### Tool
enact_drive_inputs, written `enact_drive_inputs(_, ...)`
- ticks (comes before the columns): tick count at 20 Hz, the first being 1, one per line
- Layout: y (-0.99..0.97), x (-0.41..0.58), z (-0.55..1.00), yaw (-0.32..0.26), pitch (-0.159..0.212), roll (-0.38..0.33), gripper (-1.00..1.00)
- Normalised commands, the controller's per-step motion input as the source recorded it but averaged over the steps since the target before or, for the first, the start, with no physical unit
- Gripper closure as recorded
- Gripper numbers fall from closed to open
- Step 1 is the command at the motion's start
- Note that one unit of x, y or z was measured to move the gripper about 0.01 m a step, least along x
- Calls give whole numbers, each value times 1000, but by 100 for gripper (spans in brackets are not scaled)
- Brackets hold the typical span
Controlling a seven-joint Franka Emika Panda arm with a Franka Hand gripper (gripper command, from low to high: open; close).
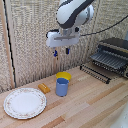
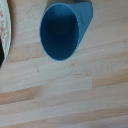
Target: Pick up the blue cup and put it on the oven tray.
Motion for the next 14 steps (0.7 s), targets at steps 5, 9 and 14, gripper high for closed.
enact_drive_inputs(5,162,-419,-229,-100,73,-38,-100)
enact_drive_inputs(9,151,-380,-268,-106,87,-41,-100)
enact_drive_inputs(14,82,-188,-362,-86,53,-40,-100)
